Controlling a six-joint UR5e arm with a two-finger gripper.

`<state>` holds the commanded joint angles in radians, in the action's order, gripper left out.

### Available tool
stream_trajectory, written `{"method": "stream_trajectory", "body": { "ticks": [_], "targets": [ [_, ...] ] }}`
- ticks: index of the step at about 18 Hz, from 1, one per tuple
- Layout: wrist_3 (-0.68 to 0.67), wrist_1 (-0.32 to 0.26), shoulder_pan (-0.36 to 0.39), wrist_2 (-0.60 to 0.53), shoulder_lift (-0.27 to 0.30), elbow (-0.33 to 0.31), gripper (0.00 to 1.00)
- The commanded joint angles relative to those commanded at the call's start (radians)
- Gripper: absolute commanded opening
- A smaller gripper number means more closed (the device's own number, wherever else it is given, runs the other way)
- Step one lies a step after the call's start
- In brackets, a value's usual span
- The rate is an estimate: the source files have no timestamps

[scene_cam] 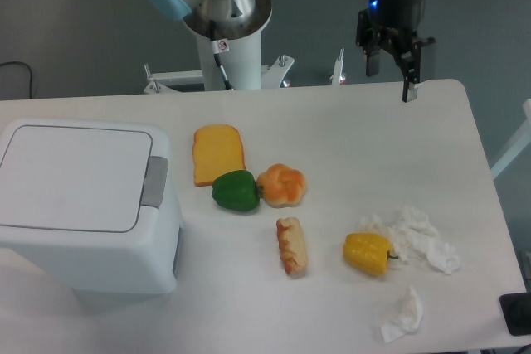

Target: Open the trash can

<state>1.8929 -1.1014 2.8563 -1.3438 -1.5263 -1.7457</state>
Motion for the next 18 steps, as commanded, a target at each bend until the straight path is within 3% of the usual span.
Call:
{"method": "stream_trajectory", "body": {
  "ticks": [12, 18],
  "targets": [
    [-0.026, 0.002, 0.002, 0.083, -0.012, 0.014, 1.0],
    [-0.228, -0.002, -0.003, 0.089, -0.011, 0.032, 1.0]
  ]
}}
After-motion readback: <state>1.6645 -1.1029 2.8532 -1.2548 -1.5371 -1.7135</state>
